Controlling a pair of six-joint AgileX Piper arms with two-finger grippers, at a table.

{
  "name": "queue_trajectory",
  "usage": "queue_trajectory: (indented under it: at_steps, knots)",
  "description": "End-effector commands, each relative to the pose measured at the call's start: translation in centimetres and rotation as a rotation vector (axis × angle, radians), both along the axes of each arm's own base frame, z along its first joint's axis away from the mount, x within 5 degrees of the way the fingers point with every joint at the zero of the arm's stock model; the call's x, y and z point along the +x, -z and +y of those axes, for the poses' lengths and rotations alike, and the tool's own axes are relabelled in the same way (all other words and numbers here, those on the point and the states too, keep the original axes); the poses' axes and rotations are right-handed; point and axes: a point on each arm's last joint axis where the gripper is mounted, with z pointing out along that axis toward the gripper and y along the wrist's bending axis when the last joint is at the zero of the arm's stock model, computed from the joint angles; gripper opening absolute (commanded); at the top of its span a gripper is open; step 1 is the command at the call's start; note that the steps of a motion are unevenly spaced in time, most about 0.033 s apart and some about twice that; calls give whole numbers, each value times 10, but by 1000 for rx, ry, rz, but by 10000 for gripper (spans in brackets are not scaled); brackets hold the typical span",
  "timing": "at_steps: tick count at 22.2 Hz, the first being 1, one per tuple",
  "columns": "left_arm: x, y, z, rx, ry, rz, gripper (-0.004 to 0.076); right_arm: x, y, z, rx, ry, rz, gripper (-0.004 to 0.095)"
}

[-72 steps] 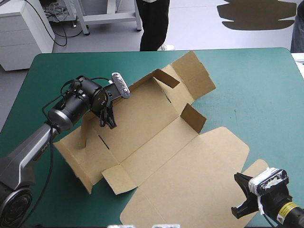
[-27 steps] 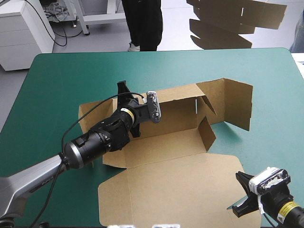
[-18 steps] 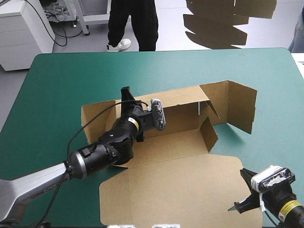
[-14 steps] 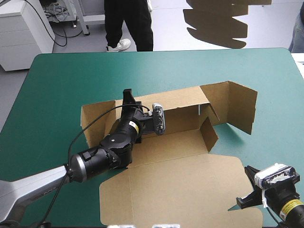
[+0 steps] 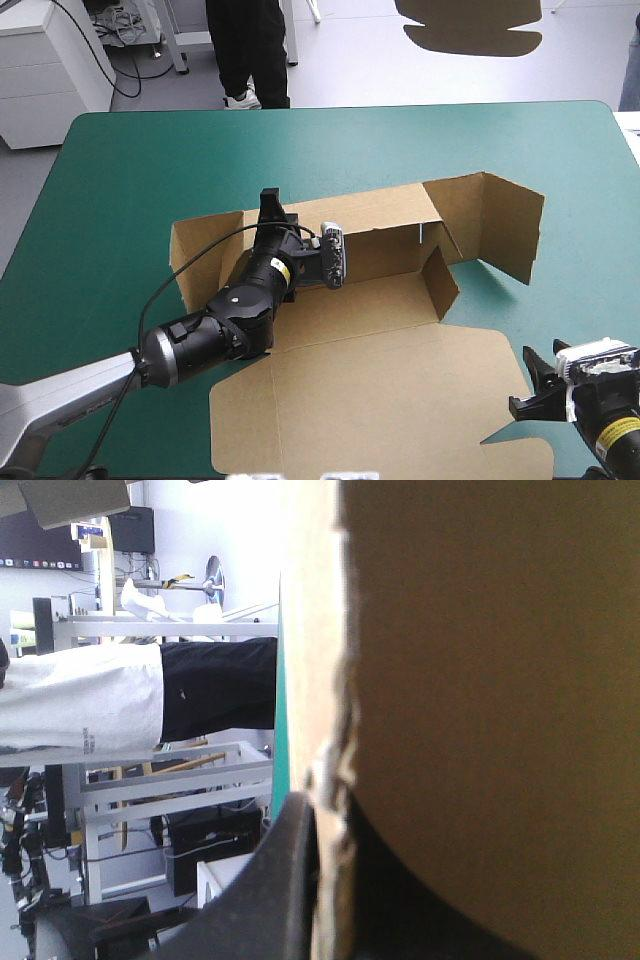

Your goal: Fold the box

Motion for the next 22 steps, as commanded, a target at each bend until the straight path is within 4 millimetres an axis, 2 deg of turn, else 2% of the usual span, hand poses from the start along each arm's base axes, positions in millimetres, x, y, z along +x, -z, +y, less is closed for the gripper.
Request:
queue_trajectory:
  at_steps: [1,5,8,14,16,22]
  knots:
    - [-16,-20,-7,-134,122,7,-8,2,-14,0,15,6,-80,437]
    - [-21,-32,-2,-165,144,-17,-8,2,-14,-1,21,17,-79,437]
    - [-21,-33,-1,-52,202,-62,-8,2,-14,-1,22,18,-77,437]
    - [-25,-36,-2,-108,224,-34,-8,8,-19,-4,-13,102,13,437]
    - [-27,-39,-1,-139,226,-32,-8,12,-28,-2,-23,104,10,437]
    - [-26,-39,1,-163,188,-21,-8,10,-85,-5,50,130,-71,437]
